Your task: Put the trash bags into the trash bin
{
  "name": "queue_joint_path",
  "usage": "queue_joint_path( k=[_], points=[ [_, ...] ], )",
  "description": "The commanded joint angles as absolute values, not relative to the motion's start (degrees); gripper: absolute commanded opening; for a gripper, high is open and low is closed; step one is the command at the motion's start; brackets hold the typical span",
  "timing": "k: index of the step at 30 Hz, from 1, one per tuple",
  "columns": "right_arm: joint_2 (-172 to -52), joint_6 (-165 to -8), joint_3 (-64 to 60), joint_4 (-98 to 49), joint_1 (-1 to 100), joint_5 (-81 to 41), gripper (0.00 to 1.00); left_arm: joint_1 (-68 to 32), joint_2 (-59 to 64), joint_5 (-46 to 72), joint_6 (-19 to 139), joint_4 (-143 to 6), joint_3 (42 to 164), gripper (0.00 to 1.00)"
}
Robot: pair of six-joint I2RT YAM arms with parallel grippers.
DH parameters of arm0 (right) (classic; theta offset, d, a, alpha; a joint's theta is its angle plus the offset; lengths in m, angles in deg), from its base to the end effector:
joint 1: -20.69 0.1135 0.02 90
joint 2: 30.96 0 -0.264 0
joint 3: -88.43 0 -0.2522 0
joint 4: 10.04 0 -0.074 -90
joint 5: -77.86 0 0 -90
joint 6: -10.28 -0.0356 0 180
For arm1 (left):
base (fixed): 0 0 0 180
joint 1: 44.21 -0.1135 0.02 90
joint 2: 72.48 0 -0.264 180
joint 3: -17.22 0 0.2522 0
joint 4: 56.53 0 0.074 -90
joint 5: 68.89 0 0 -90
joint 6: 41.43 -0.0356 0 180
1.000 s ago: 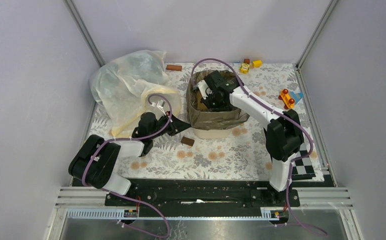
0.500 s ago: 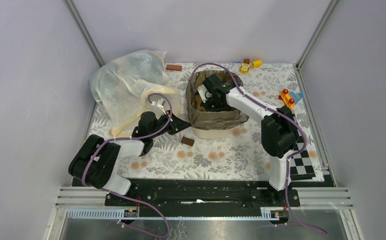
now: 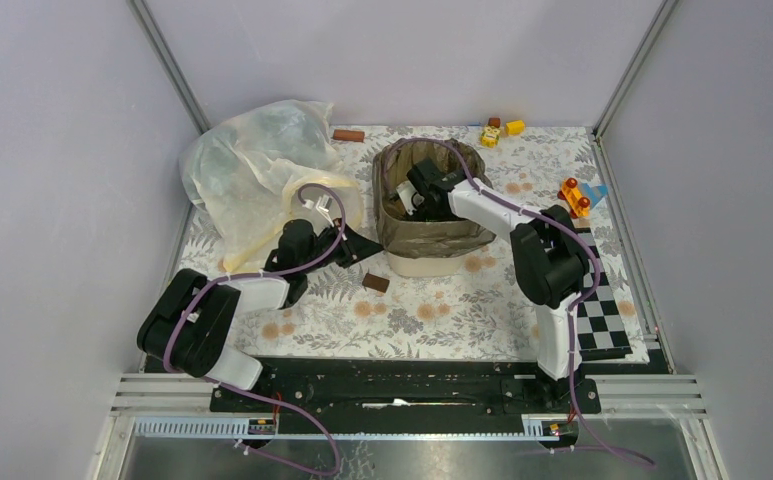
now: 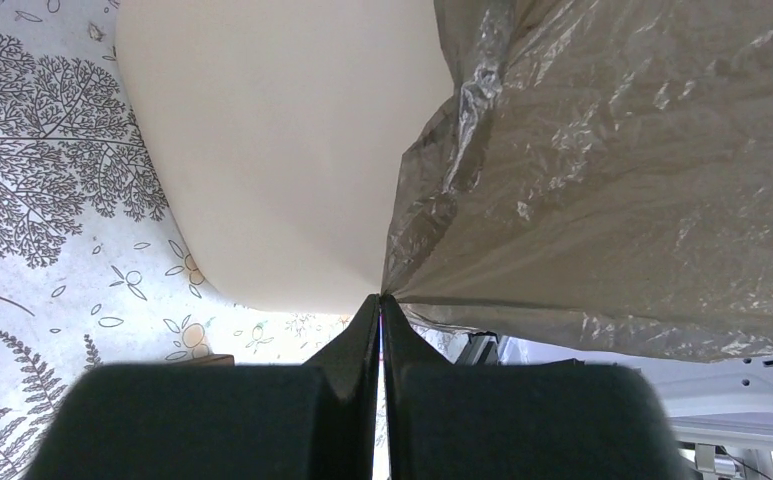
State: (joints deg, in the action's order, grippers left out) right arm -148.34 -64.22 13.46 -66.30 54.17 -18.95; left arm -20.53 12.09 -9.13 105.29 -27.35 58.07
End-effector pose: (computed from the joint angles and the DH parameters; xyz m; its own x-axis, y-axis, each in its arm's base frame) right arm 0.3544 0.2394 0.1922 -0.5924 -0.7099 -0.3810 -0.7701 0.6378 0.0089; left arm 0.2480 -0.1283 0.1757 -0.7895 -0.4424 -0.4255 0.2432 0.4110 -0.8786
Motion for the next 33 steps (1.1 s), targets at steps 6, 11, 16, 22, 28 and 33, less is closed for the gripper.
queue_joint_path(
  k=[6, 11, 16, 22, 28, 33],
  points=[
    [-149.6, -64.1, 9.9, -64.3, 54.0, -18.1, 0.0, -20.4, 9.9, -9.9, 103.9, -26.8, 60.7, 0.0],
    [-150.9, -64.2, 10.5, -64.5, 54.0, -18.2, 0.0, -20.4, 8.9, -10.1, 104.4, -26.9, 60.9, 0.0],
    [-148.7, -64.5, 10.8, -64.6, 54.0, -18.6, 0.0, -20.4, 7.4, -10.1, 104.3, -28.1, 61.0, 0.0],
    [-143.9, -65.8, 11.7, -64.8, 54.0, -18.7, 0.05, -20.5, 6.8, -9.2, 104.2, -29.2, 60.9, 0.0],
    [-140.5, -66.4, 12.5, -65.2, 54.0, -18.5, 0.09, -20.9, 5.6, -8.9, 103.7, -30.9, 60.9, 0.01],
    [-139.1, -67.1, 14.4, -65.7, 54.1, -18.5, 0.12, -21.6, 4.0, -8.6, 102.6, -33.1, 61.0, 0.02]
  ],
)
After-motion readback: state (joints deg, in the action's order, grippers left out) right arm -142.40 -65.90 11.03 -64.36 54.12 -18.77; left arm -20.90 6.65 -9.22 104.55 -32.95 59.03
